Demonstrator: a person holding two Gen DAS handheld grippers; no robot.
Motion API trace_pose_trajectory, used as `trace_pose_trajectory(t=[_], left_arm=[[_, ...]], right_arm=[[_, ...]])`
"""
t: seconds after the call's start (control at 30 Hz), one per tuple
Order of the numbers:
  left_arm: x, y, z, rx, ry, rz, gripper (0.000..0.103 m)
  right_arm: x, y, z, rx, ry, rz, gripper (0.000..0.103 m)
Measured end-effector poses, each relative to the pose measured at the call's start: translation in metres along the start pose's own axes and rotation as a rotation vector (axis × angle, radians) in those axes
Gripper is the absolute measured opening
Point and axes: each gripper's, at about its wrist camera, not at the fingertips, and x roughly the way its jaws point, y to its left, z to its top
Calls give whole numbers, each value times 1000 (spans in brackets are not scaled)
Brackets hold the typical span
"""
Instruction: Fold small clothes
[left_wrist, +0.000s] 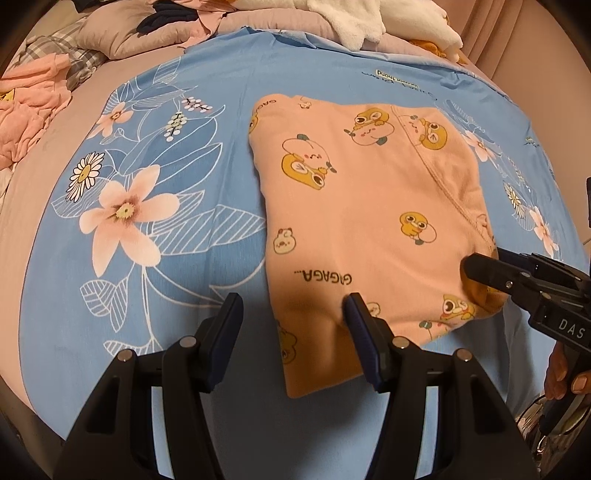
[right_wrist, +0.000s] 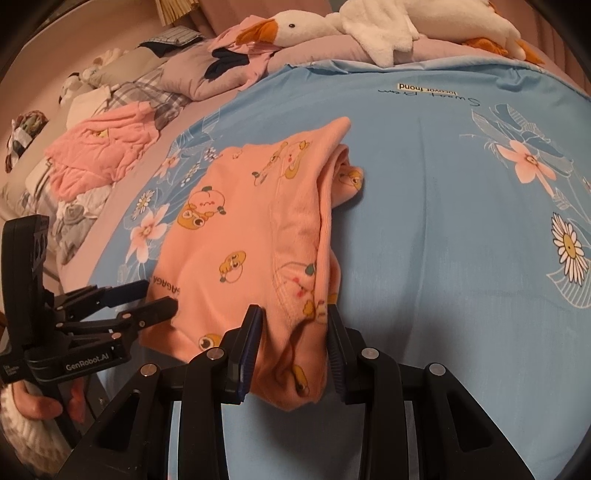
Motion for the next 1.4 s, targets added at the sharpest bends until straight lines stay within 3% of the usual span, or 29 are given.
trace_pose_trajectory(t=[0.53,0.7,0.8,1.07,1.17,1.23,1.4], left_arm=[[0,-1,-9,-3,23,8,58],[-2,-2,-11,3,25,35,69],[-4,-1,-13,-2,24,36,69],[-15,-3,-18,-6,14,44,74],[-20,-4,-20,-6,10,58,80],[-22,-3,-22,-11,11,67,85],[-29,-3,-27,-15,6,104,96]], right_arm=[[-5,0,-9,2,11,-6,33],[-9,4,-12,-7,7,-14,34],[-13,6,-14,-12,-2,-17,48],[-23,13,-17,-32,-15,-17,49],[-28,17,-18,-43,-22,-22,53],[-32,20,-19,-47,-32,-26,66],[-38,25,-23,-36,-37,-25,74]])
